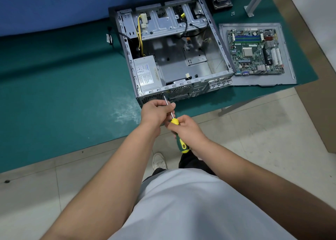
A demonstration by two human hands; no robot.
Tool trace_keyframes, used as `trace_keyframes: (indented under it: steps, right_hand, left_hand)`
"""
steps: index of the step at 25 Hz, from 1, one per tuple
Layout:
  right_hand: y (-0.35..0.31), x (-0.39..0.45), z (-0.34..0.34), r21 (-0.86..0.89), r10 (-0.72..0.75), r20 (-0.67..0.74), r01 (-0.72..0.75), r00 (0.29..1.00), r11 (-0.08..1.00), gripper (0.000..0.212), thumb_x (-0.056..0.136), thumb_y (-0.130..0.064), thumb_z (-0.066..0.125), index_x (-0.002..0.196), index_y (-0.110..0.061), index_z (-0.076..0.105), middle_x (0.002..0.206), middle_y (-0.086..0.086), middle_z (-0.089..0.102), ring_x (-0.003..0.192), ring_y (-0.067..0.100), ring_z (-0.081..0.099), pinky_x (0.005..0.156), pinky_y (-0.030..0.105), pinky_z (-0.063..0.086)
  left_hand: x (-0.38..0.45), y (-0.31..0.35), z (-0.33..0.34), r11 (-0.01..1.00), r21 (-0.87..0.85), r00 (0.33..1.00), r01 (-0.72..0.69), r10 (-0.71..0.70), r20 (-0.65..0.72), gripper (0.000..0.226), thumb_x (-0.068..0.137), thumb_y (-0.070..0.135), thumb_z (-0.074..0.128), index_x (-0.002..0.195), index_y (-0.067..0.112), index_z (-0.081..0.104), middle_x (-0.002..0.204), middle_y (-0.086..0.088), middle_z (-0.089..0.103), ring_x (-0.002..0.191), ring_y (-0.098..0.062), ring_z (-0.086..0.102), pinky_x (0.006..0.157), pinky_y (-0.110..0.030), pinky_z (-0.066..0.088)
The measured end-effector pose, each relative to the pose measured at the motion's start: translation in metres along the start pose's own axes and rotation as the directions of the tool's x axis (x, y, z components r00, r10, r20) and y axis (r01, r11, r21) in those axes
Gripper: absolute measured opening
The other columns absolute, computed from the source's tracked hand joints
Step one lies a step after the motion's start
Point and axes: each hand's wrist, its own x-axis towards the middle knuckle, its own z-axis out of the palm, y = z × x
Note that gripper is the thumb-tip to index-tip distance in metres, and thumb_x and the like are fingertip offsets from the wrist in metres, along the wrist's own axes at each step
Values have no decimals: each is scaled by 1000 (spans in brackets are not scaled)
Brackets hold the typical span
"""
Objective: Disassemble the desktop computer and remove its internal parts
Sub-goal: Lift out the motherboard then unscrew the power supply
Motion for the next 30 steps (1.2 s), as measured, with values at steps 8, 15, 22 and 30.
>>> trace_keyframes:
  steps: [8, 15, 22, 30]
  right_hand:
    - [6, -9, -22, 305, 207, 474, -381, 856, 873, 41, 102, -38, 47, 116, -3, 65, 81, 8, 65, 66, 19, 60, 64, 30, 51]
    - [7, -12, -13, 396, 114, 296, -230, 949, 889, 14, 100, -14, 61, 106, -2, 62, 81, 12, 68, 64, 19, 65, 61, 31, 58]
    - [4, -14, -8, 357, 101, 240, -185, 965, 916, 21, 96, -17, 70, 107, -7, 55, 77, 9, 68, 63, 19, 66, 59, 32, 57]
    - [4, -12, -21, 348, 177, 427, -342, 887, 873, 41, 102, -41, 52, 111, -5, 69, 75, 6, 65, 58, 16, 59, 53, 25, 50]
  left_hand:
    - [0, 5, -7, 996, -78, 994, 50, -42, 102, 5, 93, -6, 68, 93, -2, 68, 82, -14, 72, 66, -20, 72, 64, -30, 63]
    - [-2, 3, -13, 985, -151, 973, 81, -46, 226, 17, 102, 1, 56, 116, 5, 65, 104, -15, 78, 94, -24, 77, 84, -35, 63]
    - [-2, -6, -7, 997, -65, 998, -30, 34, 58, 25, 87, 4, 79, 111, 5, 72, 90, -7, 70, 68, -14, 68, 61, -23, 57]
    - [1, 0, -12, 996, -83, 983, -25, 39, 177, 25, 99, -6, 58, 122, 0, 63, 99, -17, 76, 83, -22, 77, 71, -28, 63]
